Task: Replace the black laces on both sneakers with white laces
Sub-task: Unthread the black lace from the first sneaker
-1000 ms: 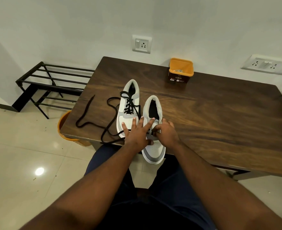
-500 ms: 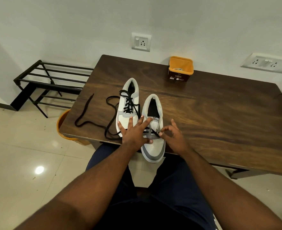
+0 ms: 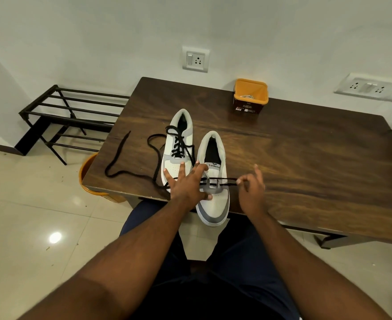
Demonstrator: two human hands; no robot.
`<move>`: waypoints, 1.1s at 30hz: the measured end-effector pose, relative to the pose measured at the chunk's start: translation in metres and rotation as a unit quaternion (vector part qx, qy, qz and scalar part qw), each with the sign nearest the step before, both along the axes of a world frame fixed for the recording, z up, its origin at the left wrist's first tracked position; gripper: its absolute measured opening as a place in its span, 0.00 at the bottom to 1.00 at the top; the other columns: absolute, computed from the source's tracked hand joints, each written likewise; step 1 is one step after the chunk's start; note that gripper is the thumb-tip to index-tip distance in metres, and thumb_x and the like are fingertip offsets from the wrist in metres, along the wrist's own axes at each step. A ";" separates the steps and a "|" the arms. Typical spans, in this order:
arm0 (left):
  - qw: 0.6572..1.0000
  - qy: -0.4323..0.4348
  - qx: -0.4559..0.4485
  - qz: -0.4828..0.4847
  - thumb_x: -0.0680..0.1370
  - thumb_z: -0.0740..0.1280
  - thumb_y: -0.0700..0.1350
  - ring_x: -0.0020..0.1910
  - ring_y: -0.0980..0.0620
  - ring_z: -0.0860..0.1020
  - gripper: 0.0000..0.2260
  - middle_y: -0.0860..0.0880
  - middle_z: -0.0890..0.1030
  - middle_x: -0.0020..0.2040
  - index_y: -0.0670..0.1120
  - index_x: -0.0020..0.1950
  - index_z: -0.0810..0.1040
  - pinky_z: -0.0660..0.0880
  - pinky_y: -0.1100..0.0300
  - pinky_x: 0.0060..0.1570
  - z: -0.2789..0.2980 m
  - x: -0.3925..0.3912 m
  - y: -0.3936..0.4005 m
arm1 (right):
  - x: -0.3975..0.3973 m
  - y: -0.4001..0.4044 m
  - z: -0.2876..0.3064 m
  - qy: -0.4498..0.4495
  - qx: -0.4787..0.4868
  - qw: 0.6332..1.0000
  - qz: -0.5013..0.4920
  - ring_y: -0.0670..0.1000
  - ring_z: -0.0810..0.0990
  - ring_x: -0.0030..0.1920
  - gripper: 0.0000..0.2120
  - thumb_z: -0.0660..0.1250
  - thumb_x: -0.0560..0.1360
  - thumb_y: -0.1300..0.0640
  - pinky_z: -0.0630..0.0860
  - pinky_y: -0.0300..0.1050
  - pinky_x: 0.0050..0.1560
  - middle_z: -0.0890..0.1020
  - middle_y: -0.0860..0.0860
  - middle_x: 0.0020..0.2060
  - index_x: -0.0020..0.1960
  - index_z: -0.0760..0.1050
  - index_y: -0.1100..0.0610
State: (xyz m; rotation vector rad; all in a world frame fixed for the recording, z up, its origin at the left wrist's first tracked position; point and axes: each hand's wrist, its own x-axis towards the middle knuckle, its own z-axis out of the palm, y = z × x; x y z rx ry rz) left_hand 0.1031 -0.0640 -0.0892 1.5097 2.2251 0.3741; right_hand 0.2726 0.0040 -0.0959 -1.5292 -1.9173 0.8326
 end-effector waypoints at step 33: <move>1.000 0.014 -0.004 0.015 0.68 0.76 0.57 0.79 0.43 0.43 0.31 0.54 0.68 0.73 0.58 0.63 0.61 0.32 0.31 0.66 0.004 0.003 -0.002 | -0.050 0.011 0.014 -0.267 0.097 0.939 0.196 0.58 0.44 0.77 0.08 0.63 0.77 0.50 0.47 0.65 0.74 0.53 0.49 0.78 0.45 0.80 0.48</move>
